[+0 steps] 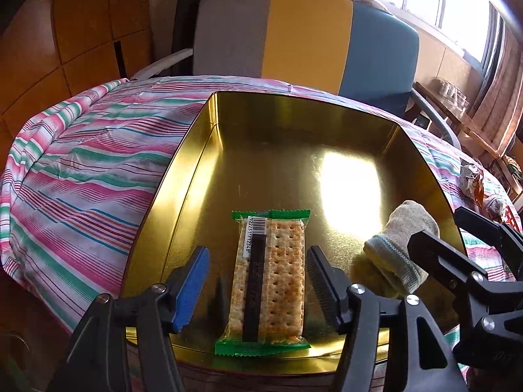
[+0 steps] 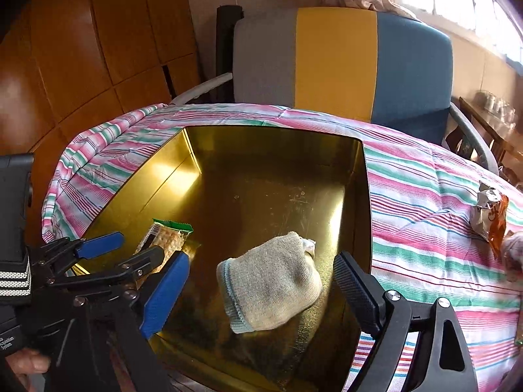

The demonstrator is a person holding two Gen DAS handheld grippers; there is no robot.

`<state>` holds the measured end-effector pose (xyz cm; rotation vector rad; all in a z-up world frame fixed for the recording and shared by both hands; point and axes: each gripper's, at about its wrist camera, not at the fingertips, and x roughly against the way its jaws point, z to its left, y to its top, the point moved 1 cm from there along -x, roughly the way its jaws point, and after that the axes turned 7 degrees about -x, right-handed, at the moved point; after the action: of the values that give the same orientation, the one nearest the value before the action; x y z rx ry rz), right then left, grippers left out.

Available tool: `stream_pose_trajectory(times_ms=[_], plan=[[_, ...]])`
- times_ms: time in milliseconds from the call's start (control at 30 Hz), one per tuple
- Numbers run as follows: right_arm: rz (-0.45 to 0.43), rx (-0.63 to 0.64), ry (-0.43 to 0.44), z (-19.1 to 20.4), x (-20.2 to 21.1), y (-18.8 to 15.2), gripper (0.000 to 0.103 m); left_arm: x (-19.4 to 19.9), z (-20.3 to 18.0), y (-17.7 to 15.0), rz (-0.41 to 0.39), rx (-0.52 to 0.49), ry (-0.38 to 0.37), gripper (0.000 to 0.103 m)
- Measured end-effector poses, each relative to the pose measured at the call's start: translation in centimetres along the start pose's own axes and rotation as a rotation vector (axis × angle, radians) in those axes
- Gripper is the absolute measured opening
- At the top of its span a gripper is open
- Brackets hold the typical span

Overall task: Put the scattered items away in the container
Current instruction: 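Carry the cracker pack and sock over the gold tray and release both, then move both tools back toward the remaining items on the cloth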

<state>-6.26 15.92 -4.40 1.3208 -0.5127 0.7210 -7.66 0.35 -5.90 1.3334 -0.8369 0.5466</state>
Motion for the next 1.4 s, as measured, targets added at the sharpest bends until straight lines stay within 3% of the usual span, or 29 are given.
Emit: stream_pose_trajectory(times_ms=[133, 333, 600, 767, 933, 1100, 1267, 1400], plan=[[-0.051, 0.008, -0.01, 0.3, 1.6, 0.2, 0.103, 1.0, -0.1, 0.0, -0.017, 0.001, 0.005, 0.063], [-0.106, 0.014, -0.038, 0.2, 4.0, 0.2, 0.103, 2.9, -0.8, 0.0, -0.043, -0.006, 0.022, 0.063], [-0.107, -0.123, -0.055, -3.6, 6.5, -1.3, 0.103, 4.9, -4.7, -0.4, -0.07, -0.095, -0.012, 0.063], [-0.116, -0.247, -0.024, -7.4, 8.2, -3.2, 0.103, 5.6, -8.7, -1.0, -0.074, -0.188, -0.068, 0.063], [-0.101, -0.303, -0.059, -11.7, 10.0, -5.5, 0.103, 5.9, -13.1, -1.9, -0.06, -0.292, -0.149, 0.064], [-0.109, -0.412, -0.133, -17.1, 13.1, -8.5, 0.103, 6.6, -18.1, -2.9, -0.058, -0.434, -0.249, 0.069], [-0.155, -0.553, -0.219, -22.8, 17.4, -11.5, 0.103, 5.9, -22.5, -4.6, 0.004, -0.544, -0.38, 0.07], [-0.188, -0.662, -0.284, -27.0, 20.0, -13.6, 0.103, 5.0, -24.6, -6.2, 0.055, -0.608, -0.416, 0.07]])
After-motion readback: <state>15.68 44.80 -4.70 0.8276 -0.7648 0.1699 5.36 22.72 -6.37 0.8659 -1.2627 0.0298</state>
